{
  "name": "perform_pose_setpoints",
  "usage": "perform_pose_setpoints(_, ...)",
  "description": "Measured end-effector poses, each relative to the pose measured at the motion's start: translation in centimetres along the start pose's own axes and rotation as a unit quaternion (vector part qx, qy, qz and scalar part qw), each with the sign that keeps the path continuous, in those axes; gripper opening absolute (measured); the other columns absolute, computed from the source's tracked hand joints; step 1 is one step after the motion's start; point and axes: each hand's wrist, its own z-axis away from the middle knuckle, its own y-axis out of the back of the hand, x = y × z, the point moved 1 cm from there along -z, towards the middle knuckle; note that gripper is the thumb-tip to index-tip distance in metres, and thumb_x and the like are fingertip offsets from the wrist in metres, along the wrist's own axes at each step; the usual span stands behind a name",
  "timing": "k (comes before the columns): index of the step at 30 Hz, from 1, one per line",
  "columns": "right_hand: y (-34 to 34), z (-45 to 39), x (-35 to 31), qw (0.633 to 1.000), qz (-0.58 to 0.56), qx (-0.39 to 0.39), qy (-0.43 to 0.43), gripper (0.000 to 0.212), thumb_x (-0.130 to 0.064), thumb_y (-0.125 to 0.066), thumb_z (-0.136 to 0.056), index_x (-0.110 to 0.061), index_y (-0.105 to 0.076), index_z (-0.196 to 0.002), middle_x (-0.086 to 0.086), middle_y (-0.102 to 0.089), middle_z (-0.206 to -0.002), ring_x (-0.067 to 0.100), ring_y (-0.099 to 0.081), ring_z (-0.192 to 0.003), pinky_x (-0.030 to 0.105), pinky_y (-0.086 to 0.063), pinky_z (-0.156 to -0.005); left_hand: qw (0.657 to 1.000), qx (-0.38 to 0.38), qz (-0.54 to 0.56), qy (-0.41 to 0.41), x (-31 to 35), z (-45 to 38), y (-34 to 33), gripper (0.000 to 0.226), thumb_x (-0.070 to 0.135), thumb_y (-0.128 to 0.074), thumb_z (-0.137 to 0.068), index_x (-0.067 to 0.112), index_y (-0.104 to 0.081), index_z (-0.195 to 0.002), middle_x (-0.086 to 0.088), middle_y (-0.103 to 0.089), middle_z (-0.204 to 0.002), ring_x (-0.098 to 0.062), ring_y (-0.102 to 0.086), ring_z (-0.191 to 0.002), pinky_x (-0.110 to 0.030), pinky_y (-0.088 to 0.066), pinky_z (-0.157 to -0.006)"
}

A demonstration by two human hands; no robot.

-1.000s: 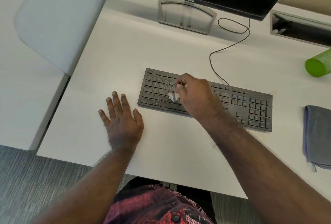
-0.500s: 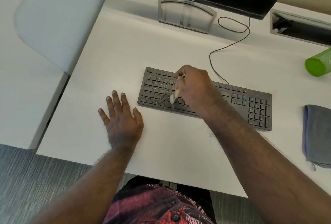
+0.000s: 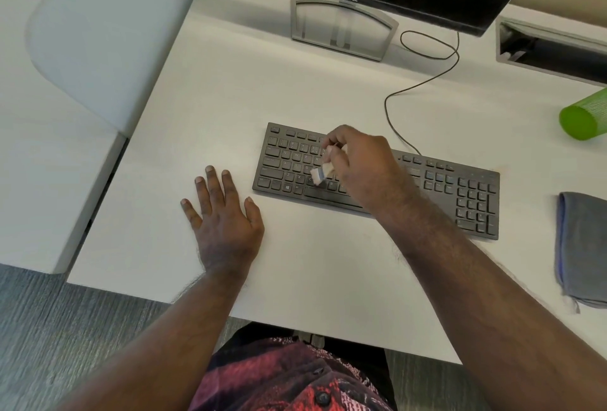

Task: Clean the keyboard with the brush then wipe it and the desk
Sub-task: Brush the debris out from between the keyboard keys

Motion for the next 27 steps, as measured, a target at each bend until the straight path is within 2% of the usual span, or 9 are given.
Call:
perform_pose_setpoints(5, 0.0, 0.5, 0.9, 0.997, 0.0, -0.076, -0.024, 0.016, -0.025, -0.051, -0.098, -0.035, -0.061, -0.091, -0.012, -0.071, -0.081, 0.009, -0.069, -0.069, 0.039, -0.06, -0.069, 1.0, -0.002, -0.004, 0.0, 0.0, 0.0, 0.0, 0.073, 0.042, -0.024, -0.097, 0.013, -0.015, -0.163, -0.007, -0.002, -0.172, -0.027, 0.0, -0.159, -0.056, 0.003, -0.126)
perform_pose_setpoints(10, 0.2, 1.2, 1.5, 0.998, -0.043, -0.039, 0.03, 0.01, -0.028, -0.056, -0.097, -0.037, -0.062, -0.095, -0.02, -0.069, -0.084, 0.001, -0.063, -0.069, 0.034, -0.057, -0.069, 1.0, -0.005, -0.003, 0.001, 0.1, 0.0, 0.2, 0.073, 0.043, -0.022, -0.097, 0.014, -0.013, -0.164, -0.007, 0.0, -0.172, -0.026, 0.002, -0.159, -0.056, 0.004, -0.126)
perform_pose_setpoints(13, -0.7, 2.4, 1.7, 0.995, -0.033, -0.057, 0.07, 0.011, -0.026, -0.057, -0.098, -0.034, -0.064, -0.1, -0.019, -0.069, -0.092, 0.0, -0.063, -0.079, 0.034, -0.055, -0.073, 1.0, -0.003, -0.004, 0.001, 0.0, 0.0, 0.2, 0.073, 0.043, -0.023, -0.097, 0.013, -0.014, -0.164, -0.007, -0.001, -0.172, -0.026, 0.001, -0.159, -0.056, 0.003, -0.126)
perform_pose_setpoints(16, -0.3, 2.6, 2.7, 0.999, -0.006, -0.049, 0.01, 0.013, -0.027, -0.053, -0.099, -0.035, -0.064, -0.101, -0.016, -0.071, -0.092, -0.004, -0.061, -0.065, 0.02, -0.051, -0.056, 1.0, 0.002, -0.002, -0.001, 0.0, 0.0, 0.1, 0.073, 0.042, -0.024, -0.097, 0.013, -0.016, -0.163, -0.007, -0.002, -0.172, -0.027, 0.0, -0.158, -0.056, 0.003, -0.126)
perform_pose_setpoints(19, 1.0, 2.6, 4.1, 0.997, -0.006, -0.016, -0.078, 0.015, -0.028, -0.051, -0.098, -0.037, -0.062, -0.096, -0.015, -0.071, -0.086, -0.001, -0.066, -0.063, 0.029, -0.056, -0.055, 1.0, 0.007, 0.002, -0.002, 0.0, 0.1, 0.1, 0.072, 0.041, -0.026, -0.097, 0.012, -0.018, -0.163, -0.008, -0.004, -0.172, -0.027, -0.001, -0.158, -0.057, 0.002, -0.126)
perform_pose_setpoints(21, 1.3, 2.9, 4.3, 0.997, -0.008, 0.011, -0.079, 0.013, -0.03, -0.051, -0.098, -0.038, -0.061, -0.095, -0.017, -0.07, -0.084, -0.004, -0.064, -0.061, 0.026, -0.051, -0.053, 1.0, 0.009, 0.004, -0.003, 0.0, 0.1, 0.1, 0.072, 0.041, -0.027, -0.097, 0.012, -0.019, -0.163, -0.009, -0.005, -0.172, -0.028, -0.003, -0.158, -0.057, 0.001, -0.125)
perform_pose_setpoints(23, 0.9, 3.6, 3.9, 0.998, -0.035, 0.016, -0.04, 0.01, -0.03, -0.054, -0.098, -0.036, -0.062, -0.097, -0.017, -0.07, -0.088, -0.003, -0.063, -0.067, 0.026, -0.051, -0.058, 1.0, 0.01, 0.003, -0.005, 0.0, 0.1, 0.2, 0.071, 0.04, -0.027, -0.098, 0.011, -0.02, -0.162, -0.009, -0.005, -0.171, -0.028, -0.003, -0.158, -0.058, 0.001, -0.125)
perform_pose_setpoints(25, 0.2, 4.2, 3.2, 0.998, -0.06, -0.004, 0.006, 0.011, -0.026, -0.055, -0.098, -0.033, -0.064, -0.1, -0.016, -0.071, -0.095, 0.001, -0.065, -0.083, 0.024, -0.052, -0.072, 1.0, 0.01, 0.002, -0.007, 0.1, 0.1, 0.2, 0.071, 0.04, -0.027, -0.098, 0.011, -0.02, -0.162, -0.009, -0.005, -0.172, -0.028, -0.003, -0.158, -0.058, 0.001, -0.125)
perform_pose_setpoints(27, -0.6, 4.8, 3.0, 0.998, -0.049, -0.023, 0.027, 0.013, -0.024, -0.055, -0.099, -0.03, -0.065, -0.103, -0.016, -0.07, -0.098, 0.002, -0.063, -0.088, 0.021, -0.049, -0.076, 1.0, 0.008, 0.002, -0.006, 0.1, 0.2, 0.2, 0.071, 0.04, -0.028, -0.098, 0.011, -0.02, -0.162, -0.009, -0.005, -0.172, -0.028, -0.002, -0.158, -0.058, 0.001, -0.125)
